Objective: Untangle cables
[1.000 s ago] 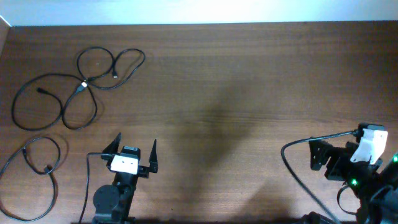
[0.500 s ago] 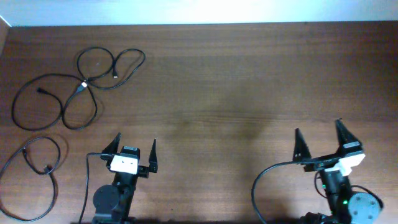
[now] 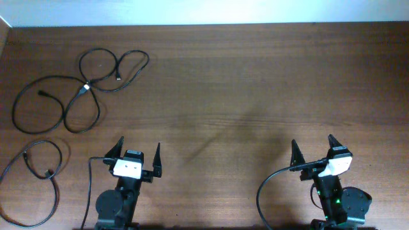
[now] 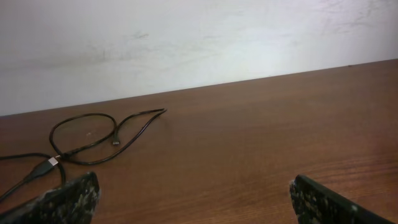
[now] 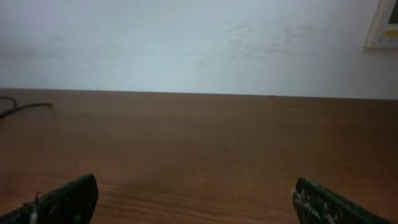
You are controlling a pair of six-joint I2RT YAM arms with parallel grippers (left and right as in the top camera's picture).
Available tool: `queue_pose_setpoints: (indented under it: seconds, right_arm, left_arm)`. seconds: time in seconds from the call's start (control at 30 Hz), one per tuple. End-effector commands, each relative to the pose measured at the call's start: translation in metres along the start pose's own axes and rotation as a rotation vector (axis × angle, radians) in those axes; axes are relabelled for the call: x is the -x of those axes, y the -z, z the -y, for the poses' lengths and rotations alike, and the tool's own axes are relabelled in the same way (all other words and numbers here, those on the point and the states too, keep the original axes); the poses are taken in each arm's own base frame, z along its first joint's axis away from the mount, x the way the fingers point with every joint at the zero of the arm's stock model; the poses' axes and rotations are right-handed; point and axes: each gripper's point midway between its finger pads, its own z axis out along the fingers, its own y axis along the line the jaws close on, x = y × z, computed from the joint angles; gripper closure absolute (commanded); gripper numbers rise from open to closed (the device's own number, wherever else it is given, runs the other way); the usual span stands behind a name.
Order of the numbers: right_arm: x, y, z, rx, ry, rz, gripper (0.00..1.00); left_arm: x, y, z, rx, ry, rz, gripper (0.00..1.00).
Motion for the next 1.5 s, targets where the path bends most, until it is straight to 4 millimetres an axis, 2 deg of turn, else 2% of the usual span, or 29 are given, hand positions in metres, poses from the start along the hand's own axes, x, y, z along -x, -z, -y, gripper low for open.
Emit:
queue_pose_setpoints:
  seconds: [0.0, 0.2, 0.33, 1.47]
  right_arm:
    - [-0.002, 0.0, -0.003, 0.016, 0.032, -0.002, 0.01]
    - [-0.004, -0.002, -0.024, 0.079, 0.109, -0.007, 0.01]
    - [-0.004, -0.002, -0.028, 0.097, 0.109, -0.004, 0.01]
    - [-0.003, -0.002, -0.028, 0.097, 0.11, -0.002, 0.01]
  left_arm:
    - [-0.002, 0.0, -0.002, 0.009, 0.017, -0.004, 0.01]
    - [-0.002, 0.0, -0.002, 0.009, 0.017, -0.004, 0.01]
    - [-0.002, 0.0, -0.002, 0.01, 0.016, -0.004, 0.01]
    - [-0.002, 0.0, -0.002, 0.009, 0.017, -0.004, 0.01]
